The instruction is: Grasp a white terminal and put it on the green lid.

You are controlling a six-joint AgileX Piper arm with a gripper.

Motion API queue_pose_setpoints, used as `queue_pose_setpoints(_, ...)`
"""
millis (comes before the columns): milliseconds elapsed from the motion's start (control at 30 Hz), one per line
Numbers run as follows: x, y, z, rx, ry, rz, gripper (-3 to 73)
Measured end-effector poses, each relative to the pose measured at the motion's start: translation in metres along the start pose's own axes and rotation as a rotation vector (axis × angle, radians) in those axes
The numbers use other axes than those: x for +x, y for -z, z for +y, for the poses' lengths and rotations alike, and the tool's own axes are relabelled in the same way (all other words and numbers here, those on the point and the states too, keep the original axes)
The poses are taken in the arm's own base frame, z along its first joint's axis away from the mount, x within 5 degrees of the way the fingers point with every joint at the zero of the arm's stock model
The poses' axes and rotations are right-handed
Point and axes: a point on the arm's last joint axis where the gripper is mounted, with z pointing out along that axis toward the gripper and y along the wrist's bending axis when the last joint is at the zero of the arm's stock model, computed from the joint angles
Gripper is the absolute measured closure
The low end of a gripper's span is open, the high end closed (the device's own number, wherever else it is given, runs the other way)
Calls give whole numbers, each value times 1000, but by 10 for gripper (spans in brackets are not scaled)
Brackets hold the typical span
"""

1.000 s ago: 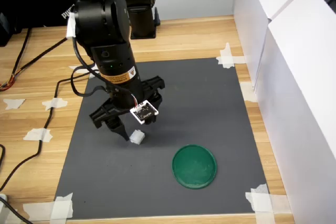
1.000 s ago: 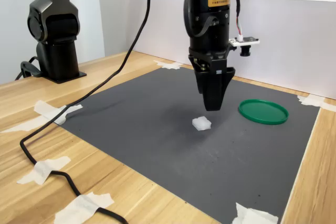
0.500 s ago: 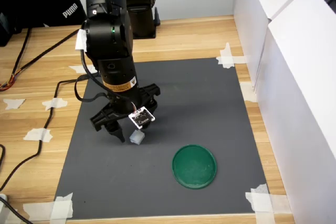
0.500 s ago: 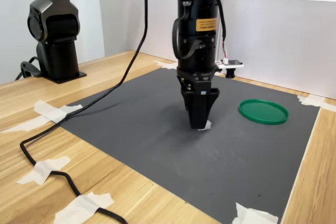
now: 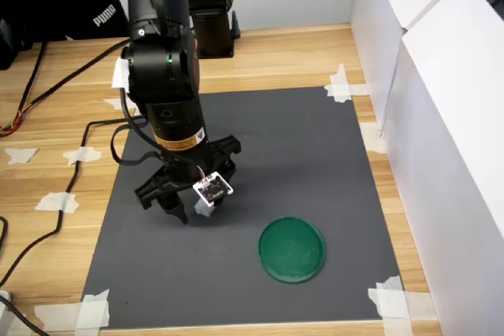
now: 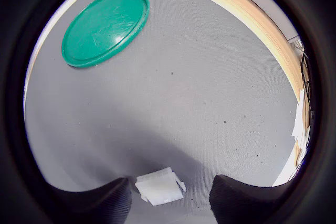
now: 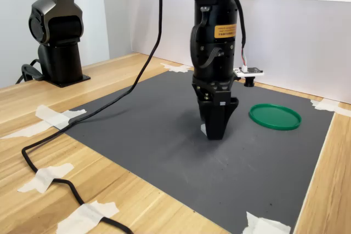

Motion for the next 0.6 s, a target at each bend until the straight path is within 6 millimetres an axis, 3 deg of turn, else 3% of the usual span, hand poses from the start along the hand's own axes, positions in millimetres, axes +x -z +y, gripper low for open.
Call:
queue_pose_setpoints(233,3,-8,4,-48,-8,49,263)
queue_pose_setpoints(467,4,-8,4,-49,-9,51,356)
queue_pose_setpoints(600,4,-7,4,-48,-9,50,365)
